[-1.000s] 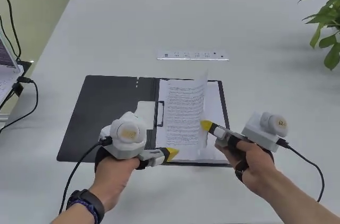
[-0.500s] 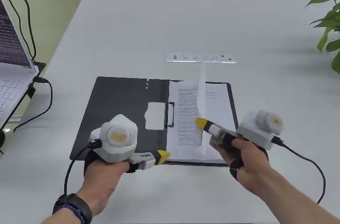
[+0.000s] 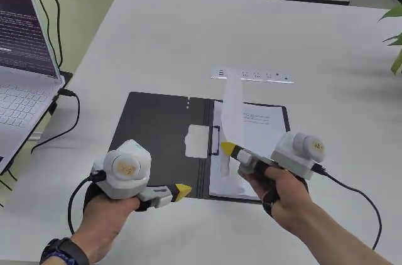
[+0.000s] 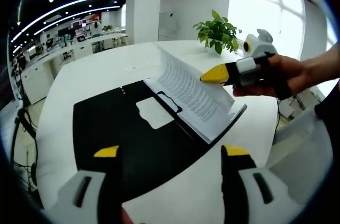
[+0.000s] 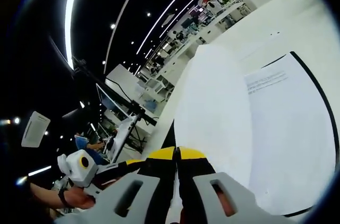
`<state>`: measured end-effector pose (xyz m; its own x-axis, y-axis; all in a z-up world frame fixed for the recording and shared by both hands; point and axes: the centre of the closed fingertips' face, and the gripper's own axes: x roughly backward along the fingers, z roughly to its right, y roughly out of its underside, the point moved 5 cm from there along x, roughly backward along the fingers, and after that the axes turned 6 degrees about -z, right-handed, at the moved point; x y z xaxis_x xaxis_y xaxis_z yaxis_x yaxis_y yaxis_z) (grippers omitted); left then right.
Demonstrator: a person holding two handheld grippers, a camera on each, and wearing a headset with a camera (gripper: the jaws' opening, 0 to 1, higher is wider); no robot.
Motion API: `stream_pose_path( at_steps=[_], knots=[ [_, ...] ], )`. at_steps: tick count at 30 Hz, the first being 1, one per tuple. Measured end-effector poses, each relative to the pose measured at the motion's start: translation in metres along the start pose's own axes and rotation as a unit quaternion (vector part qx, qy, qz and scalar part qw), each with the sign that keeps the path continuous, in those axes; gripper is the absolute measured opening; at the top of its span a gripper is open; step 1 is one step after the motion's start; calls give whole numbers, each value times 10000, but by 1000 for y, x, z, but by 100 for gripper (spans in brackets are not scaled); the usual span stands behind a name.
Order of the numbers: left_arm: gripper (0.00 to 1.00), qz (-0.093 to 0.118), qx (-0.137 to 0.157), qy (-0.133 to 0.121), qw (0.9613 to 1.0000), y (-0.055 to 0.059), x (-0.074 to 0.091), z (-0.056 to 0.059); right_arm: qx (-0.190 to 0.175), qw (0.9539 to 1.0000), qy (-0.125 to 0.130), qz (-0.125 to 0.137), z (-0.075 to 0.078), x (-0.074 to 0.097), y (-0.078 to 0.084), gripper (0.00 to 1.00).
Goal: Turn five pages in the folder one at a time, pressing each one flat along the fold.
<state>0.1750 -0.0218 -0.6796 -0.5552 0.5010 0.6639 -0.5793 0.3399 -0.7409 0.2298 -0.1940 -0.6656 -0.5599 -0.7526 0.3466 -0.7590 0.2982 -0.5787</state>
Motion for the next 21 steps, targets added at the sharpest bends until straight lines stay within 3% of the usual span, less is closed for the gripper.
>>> stream_pose_path(
  at_steps=[21],
  knots=[
    [76, 176, 283, -269, 9991, 21, 31, -31, 47, 9985, -308, -449, -30, -54, 17, 0]
  ],
)
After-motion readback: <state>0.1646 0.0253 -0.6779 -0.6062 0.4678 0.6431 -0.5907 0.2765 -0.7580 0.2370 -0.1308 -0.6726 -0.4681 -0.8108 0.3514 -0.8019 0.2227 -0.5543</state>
